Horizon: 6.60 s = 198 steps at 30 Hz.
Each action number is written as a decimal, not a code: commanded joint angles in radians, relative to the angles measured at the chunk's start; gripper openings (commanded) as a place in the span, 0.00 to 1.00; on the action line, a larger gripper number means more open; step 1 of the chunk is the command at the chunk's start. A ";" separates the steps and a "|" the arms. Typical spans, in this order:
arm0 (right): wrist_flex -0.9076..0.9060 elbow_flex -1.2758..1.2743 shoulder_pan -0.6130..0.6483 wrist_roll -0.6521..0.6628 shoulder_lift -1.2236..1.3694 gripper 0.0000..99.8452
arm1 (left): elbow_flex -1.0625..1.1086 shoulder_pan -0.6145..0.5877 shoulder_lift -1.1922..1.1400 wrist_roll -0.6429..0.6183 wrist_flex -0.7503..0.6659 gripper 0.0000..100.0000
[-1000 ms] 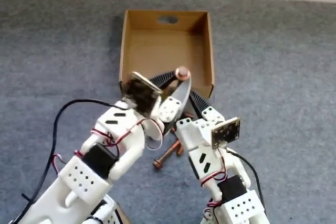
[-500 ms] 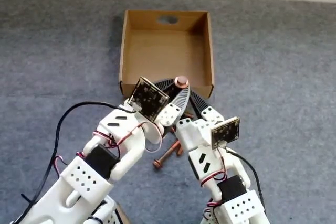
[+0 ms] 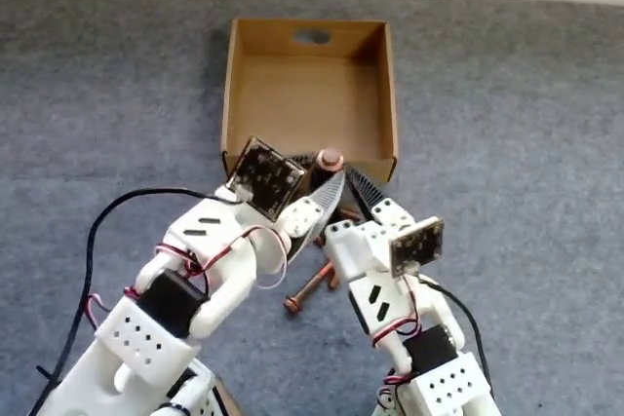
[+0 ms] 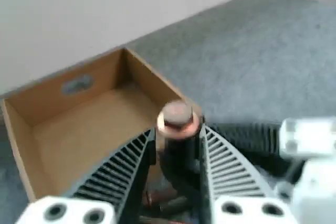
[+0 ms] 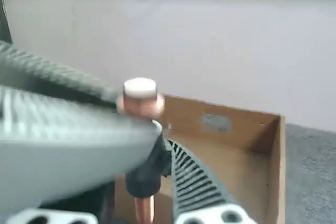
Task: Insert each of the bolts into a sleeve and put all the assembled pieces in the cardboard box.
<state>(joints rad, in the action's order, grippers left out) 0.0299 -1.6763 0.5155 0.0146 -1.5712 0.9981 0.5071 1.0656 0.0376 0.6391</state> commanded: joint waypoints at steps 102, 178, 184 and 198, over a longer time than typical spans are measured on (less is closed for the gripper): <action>-1.635 3.086 -0.231 -0.006 2.597 0.01 | 0.707 -0.631 0.255 0.104 -0.192 0.01; -1.724 3.398 -0.315 -0.012 2.799 0.02 | 0.707 -0.588 0.262 0.106 -0.190 0.01; -1.744 3.413 -0.280 -0.012 2.625 0.02 | 0.707 -0.588 0.262 0.106 -0.192 0.01; -1.785 3.214 -0.323 -0.012 2.462 0.13 | 0.707 -0.588 0.262 0.106 -0.192 0.01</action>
<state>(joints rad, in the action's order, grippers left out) -1.7499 1.6011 0.2133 -0.0008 0.9206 1.6840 -0.0990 1.3172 0.1373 0.4672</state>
